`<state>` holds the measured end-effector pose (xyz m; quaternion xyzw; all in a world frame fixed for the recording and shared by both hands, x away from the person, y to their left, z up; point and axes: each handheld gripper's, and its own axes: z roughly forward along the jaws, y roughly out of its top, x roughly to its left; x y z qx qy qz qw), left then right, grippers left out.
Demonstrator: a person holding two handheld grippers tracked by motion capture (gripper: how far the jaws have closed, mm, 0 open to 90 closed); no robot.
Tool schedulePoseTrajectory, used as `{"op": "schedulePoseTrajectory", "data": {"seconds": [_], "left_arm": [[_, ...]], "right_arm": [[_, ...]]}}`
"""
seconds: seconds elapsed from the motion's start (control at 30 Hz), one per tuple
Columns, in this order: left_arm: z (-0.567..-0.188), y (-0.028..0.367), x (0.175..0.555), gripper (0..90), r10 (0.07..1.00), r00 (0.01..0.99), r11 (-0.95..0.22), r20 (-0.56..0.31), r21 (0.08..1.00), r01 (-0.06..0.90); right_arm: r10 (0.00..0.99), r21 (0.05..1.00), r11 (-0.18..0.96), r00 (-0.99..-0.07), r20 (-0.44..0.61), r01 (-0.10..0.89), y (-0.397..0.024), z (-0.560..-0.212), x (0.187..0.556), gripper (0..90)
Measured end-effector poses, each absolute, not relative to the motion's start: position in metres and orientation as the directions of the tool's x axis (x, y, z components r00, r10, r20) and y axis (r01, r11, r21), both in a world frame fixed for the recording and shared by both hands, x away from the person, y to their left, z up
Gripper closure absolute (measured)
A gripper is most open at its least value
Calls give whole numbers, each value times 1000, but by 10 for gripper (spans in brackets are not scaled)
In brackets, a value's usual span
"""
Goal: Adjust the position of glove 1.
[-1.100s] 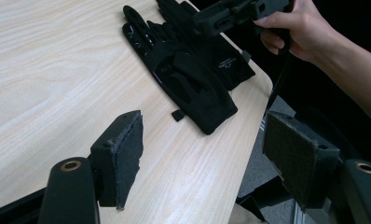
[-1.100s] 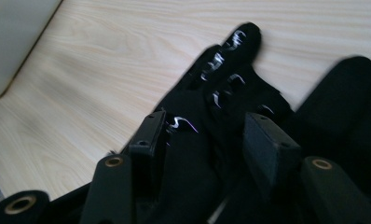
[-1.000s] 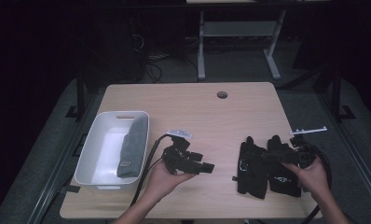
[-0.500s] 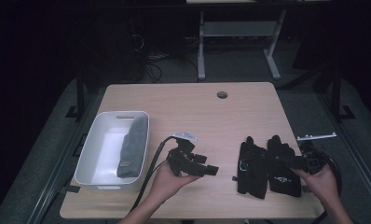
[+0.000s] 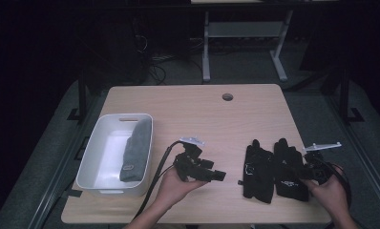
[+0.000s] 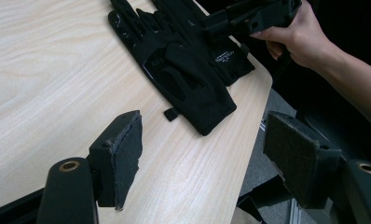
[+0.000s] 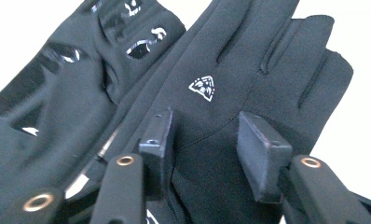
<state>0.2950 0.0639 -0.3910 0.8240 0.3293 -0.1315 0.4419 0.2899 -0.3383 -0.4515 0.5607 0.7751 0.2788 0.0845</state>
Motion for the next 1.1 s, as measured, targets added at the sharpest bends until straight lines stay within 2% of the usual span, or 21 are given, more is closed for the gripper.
{"op": "schedulePoseTrajectory", "data": {"seconds": [0.07, 0.1, 0.13, 0.17, 0.2, 0.23, 0.27, 0.3, 0.33, 0.5, 0.63, 0.77, 1.1], "left_arm": [[-392, 63, 295, 282, 424, 754, -401, -501, 643, 653], [-392, 63, 295, 282, 424, 754, -401, -501, 643, 653], [-392, 62, 294, 282, 422, 752, -396, -506, 643, 655], [-392, 62, 294, 282, 422, 752, -396, -506, 643, 655], [-392, 62, 294, 282, 420, 755, -398, -504, 645, 652], [-392, 62, 294, 282, 420, 755, -398, -504, 645, 652], [-393, 61, 293, 282, 420, 756, -399, -503, 645, 651], [-393, 61, 293, 282, 419, 756, -400, -503, 645, 651], [-393, 62, 293, 282, 419, 756, -404, -502, 643, 651], [-395, 61, 294, 282, 425, 753, -412, -502, 634, 655], [-396, 61, 296, 283, 427, 753, -415, -501, 631, 656], [-396, 60, 296, 282, 431, 749, -414, -503, 628, 659], [-392, 60, 294, 283, 432, 755, -411, -493, 637, 652]], "right_arm": [[919, 532, 263, -376, 114, 805, -331, -452, 288, 586], [919, 532, 263, -376, 114, 805, -331, -452, 288, 586], [918, 537, 305, -392, 54, 787, -326, -453, 287, 608], [918, 537, 305, -392, 54, 787, -326, -453, 287, 608], [918, 542, 323, -397, 20, 776, -322, -453, 286, 658], [918, 542, 323, -397, 20, 776, -322, -453, 286, 658], [918, 540, 332, -396, 2, 774, -319, -453, 285, 724], [918, 540, 332, -396, 2, 774, -319, -453, 285, 724], [919, 536, 337, -395, -8, 774, -317, -452, 285, 767], [922, 533, 329, -388, -1, 779, -316, -451, 286, 819], [928, 531, 280, -367, 62, 799, -321, -448, 287, 850], [928, 529, 274, -365, 73, 803, -320, -442, 286, 855], [921, 597, 240, -373, 108, 765, -320, -410, 280, 856]]}}
